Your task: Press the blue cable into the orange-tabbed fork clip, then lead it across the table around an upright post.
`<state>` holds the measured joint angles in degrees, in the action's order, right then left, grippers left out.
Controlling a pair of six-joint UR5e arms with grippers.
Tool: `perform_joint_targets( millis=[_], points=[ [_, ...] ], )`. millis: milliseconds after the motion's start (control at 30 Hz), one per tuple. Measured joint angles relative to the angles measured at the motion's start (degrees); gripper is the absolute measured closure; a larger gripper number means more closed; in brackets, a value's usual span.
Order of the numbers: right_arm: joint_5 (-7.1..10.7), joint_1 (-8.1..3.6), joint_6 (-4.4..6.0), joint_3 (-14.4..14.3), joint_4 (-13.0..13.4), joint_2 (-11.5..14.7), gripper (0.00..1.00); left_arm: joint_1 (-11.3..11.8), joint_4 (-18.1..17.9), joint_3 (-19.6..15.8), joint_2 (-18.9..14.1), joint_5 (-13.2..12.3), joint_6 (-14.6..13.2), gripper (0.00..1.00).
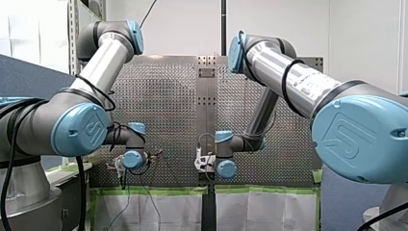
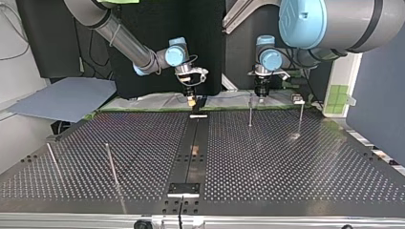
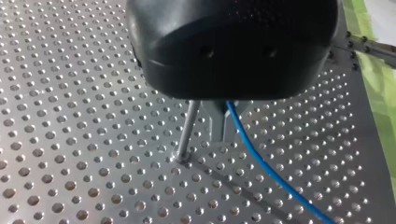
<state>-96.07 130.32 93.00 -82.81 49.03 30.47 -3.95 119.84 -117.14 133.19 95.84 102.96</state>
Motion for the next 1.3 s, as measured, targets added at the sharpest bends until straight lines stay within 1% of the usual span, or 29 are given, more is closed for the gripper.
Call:
perform_joint_targets(
  millis=[233,633,967,1167,1300],
  points=[
    [0.0,-0.42,0.01,0.7,-0.5,-0.1,1.0,0.6,0.8,0.8,0.0,-0.8,0.4,1.0],
    [0.0,-1.44,0.01,2.8,-1.8,-0.1,1.0,1.4,1.5,2.2,0.0,-1.0,0.5,1.0],
    [0.14,-2.51,0.01,4.6,-2.8,-0.2,1.0,2.0,2.2,3.2,0.0,-1.5,0.9,1.0],
    [0.17,-3.24,0.0,4.9,-2.9,-0.3,1.0,2.4,2.3,3.2,0.0,-1.5,0.9,1.0],
    [0.17,-3.47,-0.01,4.9,-3.0,-0.3,1.0,2.7,2.3,3.2,0.0,-1.4,0.7,1.0]
  ],
)
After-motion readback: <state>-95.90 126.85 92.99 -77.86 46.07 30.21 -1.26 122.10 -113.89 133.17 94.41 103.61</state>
